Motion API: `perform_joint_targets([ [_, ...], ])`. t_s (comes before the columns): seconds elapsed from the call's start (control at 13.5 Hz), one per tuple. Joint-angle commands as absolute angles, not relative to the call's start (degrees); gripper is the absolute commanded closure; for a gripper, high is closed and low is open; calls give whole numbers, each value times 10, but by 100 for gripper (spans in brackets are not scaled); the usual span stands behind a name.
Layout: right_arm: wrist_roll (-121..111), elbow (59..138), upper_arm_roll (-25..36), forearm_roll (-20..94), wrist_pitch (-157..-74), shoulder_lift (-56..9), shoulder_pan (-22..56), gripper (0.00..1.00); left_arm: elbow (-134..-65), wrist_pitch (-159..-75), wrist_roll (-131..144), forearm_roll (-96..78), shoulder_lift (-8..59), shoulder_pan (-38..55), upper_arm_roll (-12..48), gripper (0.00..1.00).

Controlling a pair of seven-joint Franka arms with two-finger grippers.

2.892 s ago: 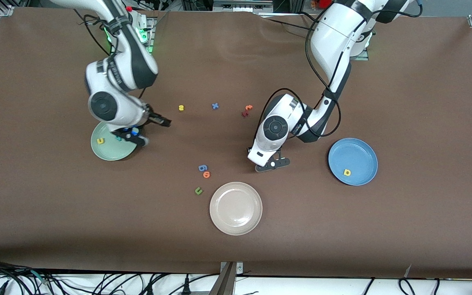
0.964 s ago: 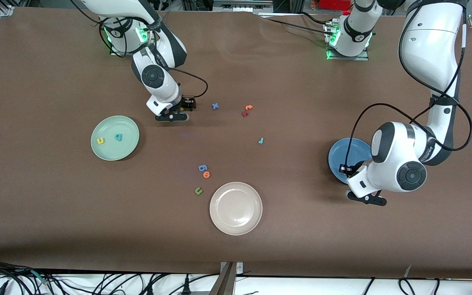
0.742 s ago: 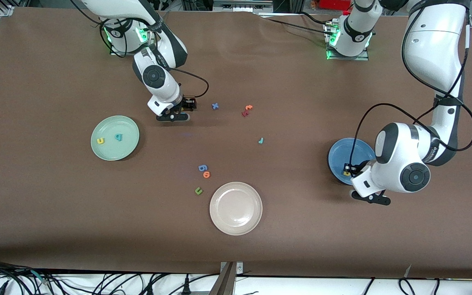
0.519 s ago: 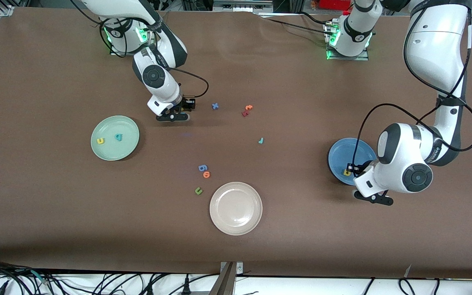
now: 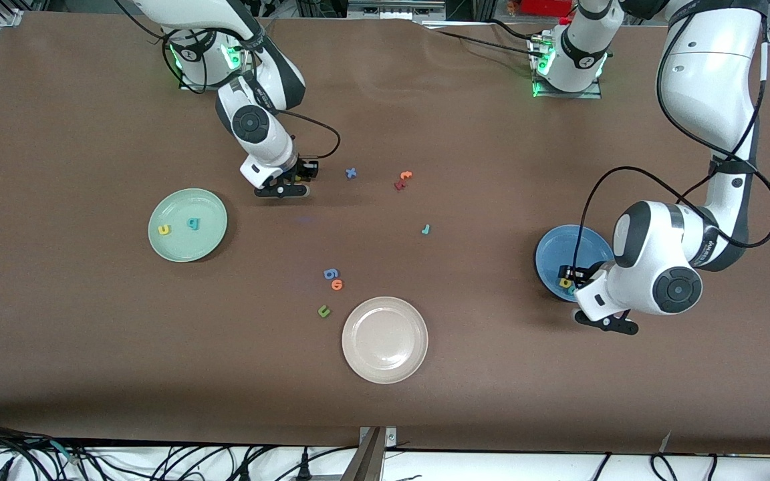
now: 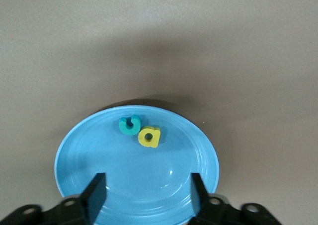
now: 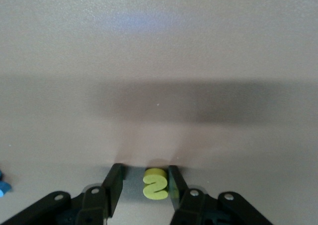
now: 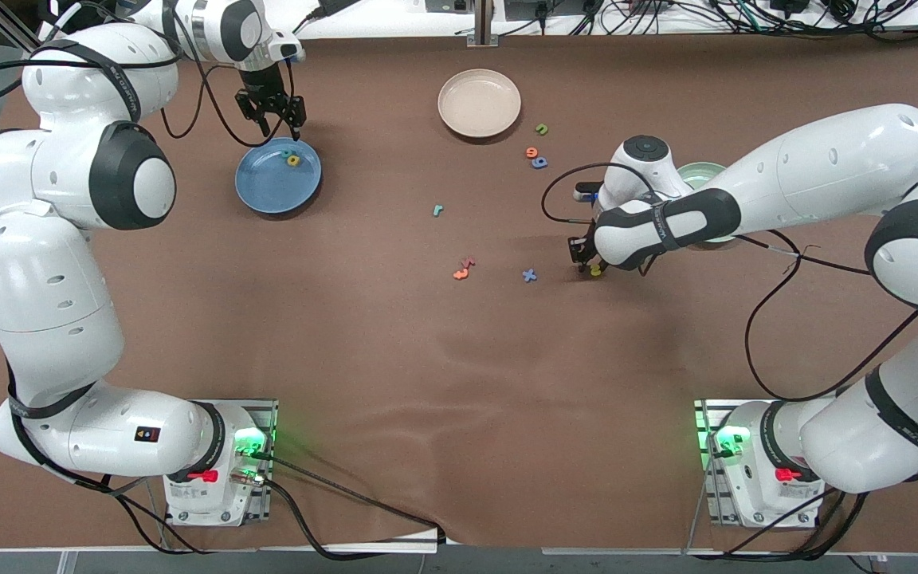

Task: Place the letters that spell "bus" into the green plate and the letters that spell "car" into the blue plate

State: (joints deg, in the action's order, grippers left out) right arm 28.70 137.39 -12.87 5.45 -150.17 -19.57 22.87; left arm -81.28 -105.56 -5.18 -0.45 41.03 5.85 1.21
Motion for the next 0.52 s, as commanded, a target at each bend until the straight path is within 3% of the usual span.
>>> perform_joint_targets([
  [0.0,287,1400,-128,47,-1492,-184,230,55,-813,-1055,-32,11,405,73,15,0],
  [0.44,291,1398,-127,47,-1477,-174,230,61,-830,-1079,140,-1,405,160,20,0],
])
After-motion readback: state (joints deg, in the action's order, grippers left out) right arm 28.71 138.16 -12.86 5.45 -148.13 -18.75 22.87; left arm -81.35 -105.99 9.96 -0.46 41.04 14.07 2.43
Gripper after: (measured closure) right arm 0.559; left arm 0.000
